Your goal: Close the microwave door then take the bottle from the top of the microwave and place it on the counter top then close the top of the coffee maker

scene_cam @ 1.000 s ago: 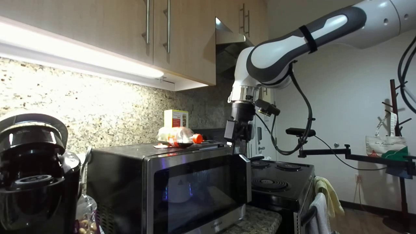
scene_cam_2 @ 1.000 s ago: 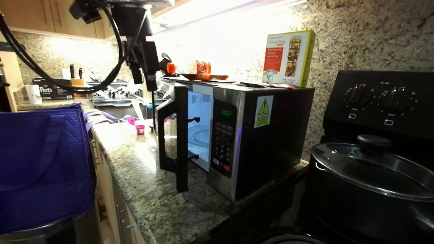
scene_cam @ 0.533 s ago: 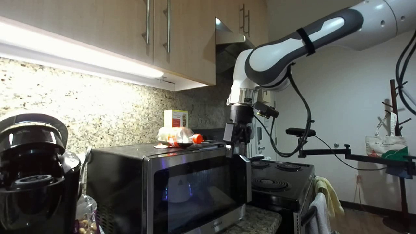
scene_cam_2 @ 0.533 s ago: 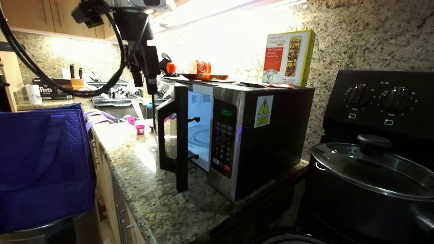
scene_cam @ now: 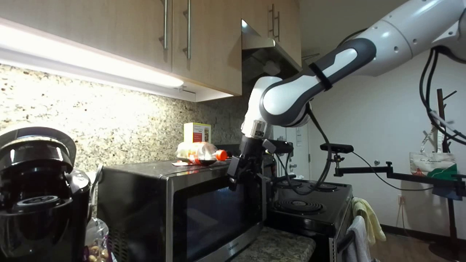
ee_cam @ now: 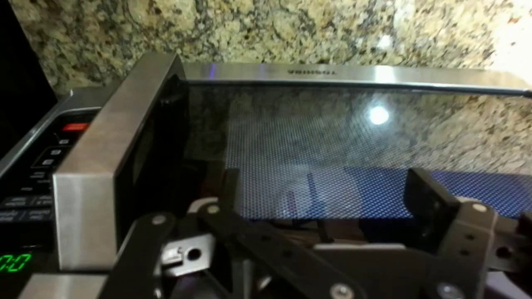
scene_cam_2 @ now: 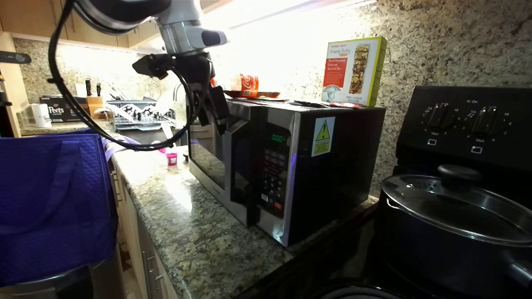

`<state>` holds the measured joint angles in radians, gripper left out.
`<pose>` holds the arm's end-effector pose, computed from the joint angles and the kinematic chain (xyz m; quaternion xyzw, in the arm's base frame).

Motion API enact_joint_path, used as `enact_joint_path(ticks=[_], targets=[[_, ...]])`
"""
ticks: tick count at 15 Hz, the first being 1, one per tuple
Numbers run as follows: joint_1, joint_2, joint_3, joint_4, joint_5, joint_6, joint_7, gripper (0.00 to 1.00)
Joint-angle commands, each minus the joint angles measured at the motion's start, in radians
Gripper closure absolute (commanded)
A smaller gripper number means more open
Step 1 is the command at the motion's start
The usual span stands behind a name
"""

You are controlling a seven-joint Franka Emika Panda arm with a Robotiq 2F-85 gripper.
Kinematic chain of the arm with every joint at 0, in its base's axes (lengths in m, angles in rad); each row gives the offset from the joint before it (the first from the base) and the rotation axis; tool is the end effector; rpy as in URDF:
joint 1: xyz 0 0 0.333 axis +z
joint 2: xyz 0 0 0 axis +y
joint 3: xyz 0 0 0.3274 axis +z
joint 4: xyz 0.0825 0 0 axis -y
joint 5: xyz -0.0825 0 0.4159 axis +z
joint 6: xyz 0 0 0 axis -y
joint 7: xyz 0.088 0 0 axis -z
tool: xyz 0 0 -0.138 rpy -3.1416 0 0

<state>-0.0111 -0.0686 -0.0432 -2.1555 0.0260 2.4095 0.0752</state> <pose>0.5887 -0.0315 0.4288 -0.9843 0.0722 -0.1604 0.0133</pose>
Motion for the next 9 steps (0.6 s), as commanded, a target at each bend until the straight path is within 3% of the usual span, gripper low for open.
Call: enact_joint_path(ticks=[1, 9], targets=[[-0.018, 0.045, 0.008, 0.025, -0.091, 0.073, 0.123, 0.0], [-0.027, 0.011, 0.001, 0.016, -0.188, 0.109, 0.142, 0.0]])
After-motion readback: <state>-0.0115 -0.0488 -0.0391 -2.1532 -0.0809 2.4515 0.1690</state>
